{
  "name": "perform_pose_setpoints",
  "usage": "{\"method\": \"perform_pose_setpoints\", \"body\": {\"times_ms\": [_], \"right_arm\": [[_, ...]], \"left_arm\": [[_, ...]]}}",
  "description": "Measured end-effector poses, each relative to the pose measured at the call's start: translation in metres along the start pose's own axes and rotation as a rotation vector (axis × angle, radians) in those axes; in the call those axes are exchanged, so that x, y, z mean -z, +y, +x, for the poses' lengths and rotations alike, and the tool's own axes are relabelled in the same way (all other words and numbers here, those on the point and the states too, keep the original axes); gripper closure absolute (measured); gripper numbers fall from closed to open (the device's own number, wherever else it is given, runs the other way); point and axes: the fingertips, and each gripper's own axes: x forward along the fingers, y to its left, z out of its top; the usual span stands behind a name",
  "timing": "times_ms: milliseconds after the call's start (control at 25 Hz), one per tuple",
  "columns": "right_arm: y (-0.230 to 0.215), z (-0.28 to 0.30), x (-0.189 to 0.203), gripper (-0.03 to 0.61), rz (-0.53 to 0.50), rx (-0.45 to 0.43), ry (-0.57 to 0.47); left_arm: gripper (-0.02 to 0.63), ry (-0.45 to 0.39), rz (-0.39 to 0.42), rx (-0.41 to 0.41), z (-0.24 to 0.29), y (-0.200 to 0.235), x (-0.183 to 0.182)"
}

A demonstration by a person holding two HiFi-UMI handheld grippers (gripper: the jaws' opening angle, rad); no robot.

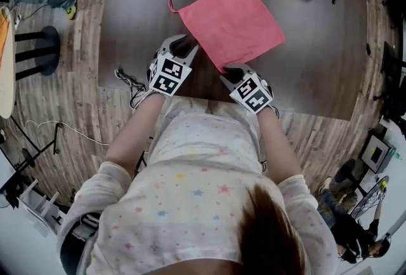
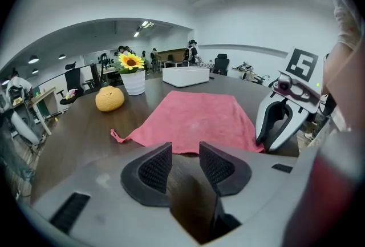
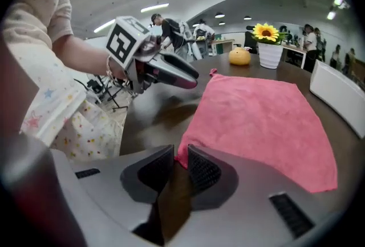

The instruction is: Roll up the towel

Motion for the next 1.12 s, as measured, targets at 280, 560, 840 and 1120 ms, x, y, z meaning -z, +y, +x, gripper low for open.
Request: {"method": "perform_pose_setpoints", "body": {"times_ms": [280, 560, 840, 1120], "right_arm": [[-0.004, 0.002, 0.005, 0.555, -0.106, 0.016, 0.053], [-0.017, -0.015, -0.018, 0.555, 0.002, -0.032, -0.016], [-0.041, -0.015, -0.027, 0.555, 0.049, -0.034, -0.013], [-0.056, -0.015, -0.030, 0.554, 0.052, -0.019, -0.016]], "left_arm": [[0.466, -0.011, -0.018, -0.041, -0.019, -0.019, 0.004], [0.466, -0.053, -0.004, 0.035, -0.023, -0.048, -0.004], [0.495, -0.028, 0.036, 0.224, -0.007, -0.091, -0.007], [0.506, 0.002, 0.090, 0.341, 0.011, -0.115, -0.012]]}}
